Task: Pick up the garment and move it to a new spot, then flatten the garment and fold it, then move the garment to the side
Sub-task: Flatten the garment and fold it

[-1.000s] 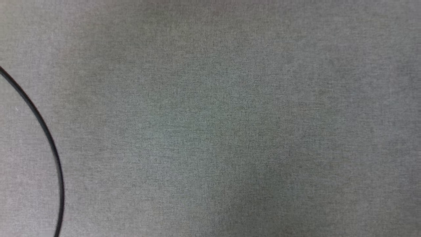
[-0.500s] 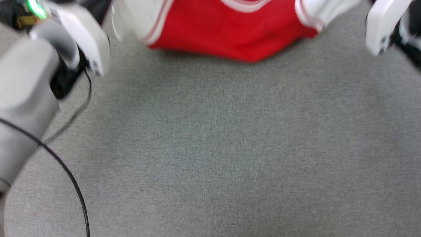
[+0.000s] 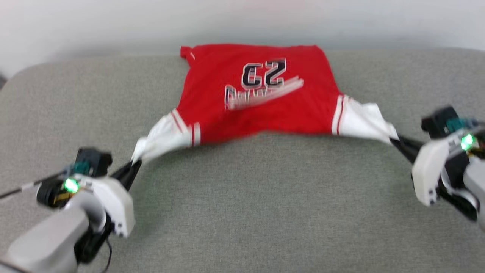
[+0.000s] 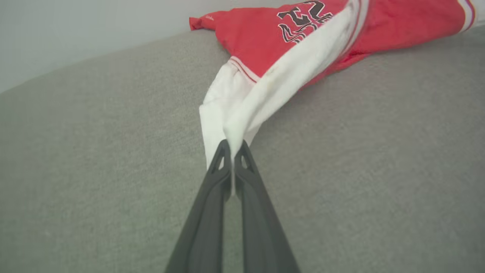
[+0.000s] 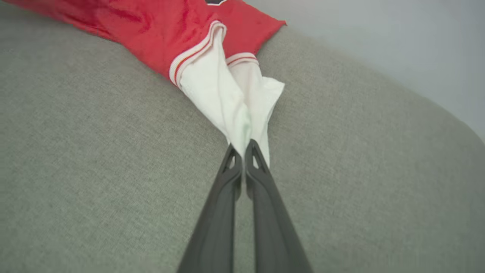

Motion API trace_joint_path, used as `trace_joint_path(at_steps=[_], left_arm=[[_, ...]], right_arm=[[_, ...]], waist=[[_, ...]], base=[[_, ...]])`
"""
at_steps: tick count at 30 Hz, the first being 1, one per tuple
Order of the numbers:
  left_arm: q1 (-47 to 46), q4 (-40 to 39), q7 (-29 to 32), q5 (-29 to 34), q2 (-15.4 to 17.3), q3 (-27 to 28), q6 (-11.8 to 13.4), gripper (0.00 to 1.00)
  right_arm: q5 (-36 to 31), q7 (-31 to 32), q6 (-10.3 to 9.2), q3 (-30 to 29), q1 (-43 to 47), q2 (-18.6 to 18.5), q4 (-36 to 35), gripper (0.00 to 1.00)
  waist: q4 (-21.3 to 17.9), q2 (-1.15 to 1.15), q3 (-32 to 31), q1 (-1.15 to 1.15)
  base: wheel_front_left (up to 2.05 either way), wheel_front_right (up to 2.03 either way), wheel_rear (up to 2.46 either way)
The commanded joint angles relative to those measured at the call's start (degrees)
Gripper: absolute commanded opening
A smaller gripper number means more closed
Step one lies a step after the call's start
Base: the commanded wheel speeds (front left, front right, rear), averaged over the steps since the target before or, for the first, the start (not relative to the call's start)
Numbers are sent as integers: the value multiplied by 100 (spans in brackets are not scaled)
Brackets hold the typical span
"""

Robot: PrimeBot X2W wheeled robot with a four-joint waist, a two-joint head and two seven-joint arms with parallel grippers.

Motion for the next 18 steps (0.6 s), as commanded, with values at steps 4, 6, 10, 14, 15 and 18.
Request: trace_joint_path(at_steps=[4, 6, 10, 14, 15, 18], left_arm=[[779, -449, -69, -332, 280, 49, 337, 0], [1132, -729, -84, -439, 435, 10, 542, 0], [1774, -1155, -98, -582, 719, -95, 932, 0], [2288, -1469, -152, -797, 921, -60, 1240, 0], [2409, -1552, -170, -858, 963, -27, 1293, 0], [2751, -1723, -210, -940, 1095, -11, 1459, 0]], right_arm=[[187, -158, -4, 49, 659, -270, -164, 0], [276, -234, -5, 51, 1013, -437, -268, 0], [403, -373, -5, 5, 1694, -690, -489, 0], [372, -406, -5, -4, 2359, -885, -712, 0], [380, -397, -5, -25, 2531, -930, -764, 0], [451, -367, -5, -143, 3008, -1032, -928, 0]], waist=[[-94, 0, -350, 1], [-95, 0, -467, 1], [-106, 0, -660, 1], [-134, 0, -804, 1], [-141, 0, -825, 1], [-151, 0, -876, 1]], base=[[0, 0, 0], [0, 0, 0], [0, 0, 0], [0, 0, 0], [0, 0, 0], [0, 0, 0]])
